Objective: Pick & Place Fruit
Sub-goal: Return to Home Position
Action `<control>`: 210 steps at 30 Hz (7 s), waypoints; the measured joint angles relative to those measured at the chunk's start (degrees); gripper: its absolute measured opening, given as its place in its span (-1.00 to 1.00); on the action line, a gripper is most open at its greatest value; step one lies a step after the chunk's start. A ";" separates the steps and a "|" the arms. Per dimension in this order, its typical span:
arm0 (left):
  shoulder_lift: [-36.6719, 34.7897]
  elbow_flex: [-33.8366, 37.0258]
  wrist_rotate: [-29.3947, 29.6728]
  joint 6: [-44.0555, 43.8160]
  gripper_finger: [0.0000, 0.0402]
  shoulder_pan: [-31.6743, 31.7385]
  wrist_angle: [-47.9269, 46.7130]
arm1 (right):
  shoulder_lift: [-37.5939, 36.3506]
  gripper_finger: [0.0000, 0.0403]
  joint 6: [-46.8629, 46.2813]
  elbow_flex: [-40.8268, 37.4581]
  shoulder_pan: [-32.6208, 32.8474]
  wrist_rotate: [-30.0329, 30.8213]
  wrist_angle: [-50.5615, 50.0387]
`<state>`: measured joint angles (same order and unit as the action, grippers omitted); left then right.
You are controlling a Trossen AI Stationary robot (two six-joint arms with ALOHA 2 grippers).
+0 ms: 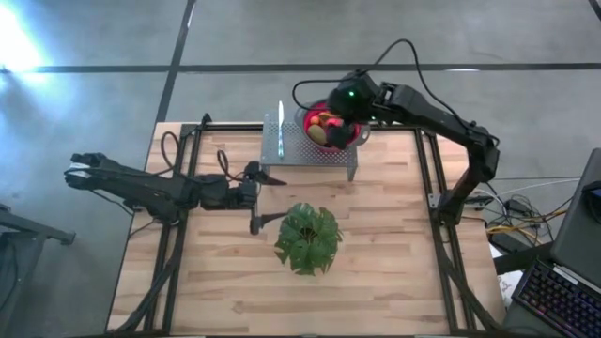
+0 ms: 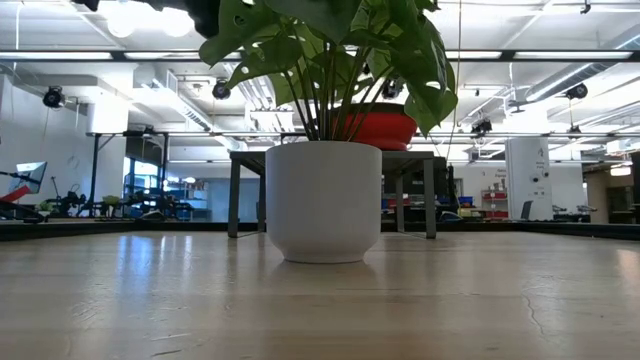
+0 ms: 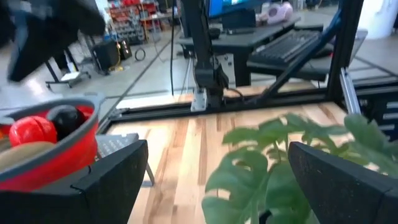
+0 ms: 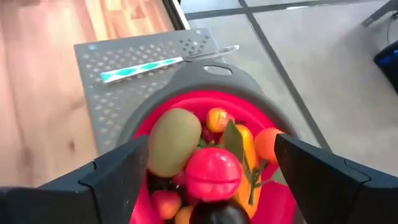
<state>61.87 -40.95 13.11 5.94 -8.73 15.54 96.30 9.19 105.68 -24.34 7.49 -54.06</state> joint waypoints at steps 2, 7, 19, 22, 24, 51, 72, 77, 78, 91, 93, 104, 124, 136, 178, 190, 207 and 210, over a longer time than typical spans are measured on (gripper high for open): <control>-0.07 0.00 -0.03 0.10 0.95 0.00 -1.20 | -0.32 0.62 -0.33 1.71 0.90 0.00 -2.95; -0.70 -0.04 -1.91 -0.18 0.95 -0.20 -1.74 | -1.40 0.36 -1.80 5.02 3.77 -0.08 -10.41; -7.82 -4.11 -0.96 0.07 0.86 -0.06 -23.41 | -10.36 -0.38 -6.31 -1.22 9.30 -0.02 -16.07; -10.23 -4.11 1.57 -1.31 0.70 -0.02 -26.77 | -14.12 -0.55 -7.52 -5.40 10.32 0.00 -15.91; -11.77 -3.90 3.58 -1.60 0.56 -0.02 -29.27 | -16.80 -0.66 -8.42 -8.49 10.97 -0.02 -15.50; -40.06 21.33 2.96 3.95 -0.96 0.65 -15.61 | -56.08 -0.96 -1.84 -62.72 12.32 -7.52 29.60; -60.50 36.99 8.23 0.86 -0.97 0.76 -15.93 | -74.84 -0.96 0.00 -82.81 12.32 -7.48 45.70; -61.86 38.01 8.20 1.09 -0.97 0.76 -18.24 | -81.06 -0.96 -0.60 -86.57 12.32 -7.37 45.98; -61.86 38.06 8.19 1.07 -0.96 0.76 -18.54 | -82.56 -0.96 -0.76 -87.36 12.32 -7.37 45.94; -61.86 38.23 6.33 1.56 -0.98 0.76 -18.81 | -96.00 -0.96 -3.28 -96.55 12.26 -0.32 46.11; -61.86 38.23 6.35 1.72 -0.97 0.76 -18.90 | -95.31 -0.96 -3.28 -97.05 12.31 0.45 46.38; -61.81 38.25 5.56 1.92 -0.97 0.76 -19.64 | -96.20 -0.96 -6.93 -101.22 12.32 0.84 44.81; -61.72 38.34 3.87 1.66 -0.83 0.76 -19.53 | -95.76 -0.96 -14.34 -101.56 12.32 -4.48 44.02; -61.72 38.36 3.88 1.57 -0.84 0.76 -19.44 | -95.76 -0.96 -14.14 -101.54 12.32 -4.48 44.06; -61.72 38.38 3.93 1.57 -0.84 0.76 -19.42 | -95.74 -0.96 -14.14 -101.52 12.32 -4.48 44.08; -61.72 38.38 3.93 1.58 -0.85 0.76 -19.41 | -95.74 -0.96 -14.14 -101.52 12.32 -4.48 44.08; -61.72 38.38 3.93 1.59 -0.84 0.76 -19.40 | -95.74 -0.96 -14.14 -101.52 12.32 -4.48 44.09; -61.72 38.38 3.93 1.59 -0.83 0.76 -19.40 | -95.76 -0.96 -14.14 -101.52 12.32 -4.48 44.08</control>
<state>0.14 -2.57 17.04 7.53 -7.97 -3.86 0.54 -4.95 4.16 -12.01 3.01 -9.98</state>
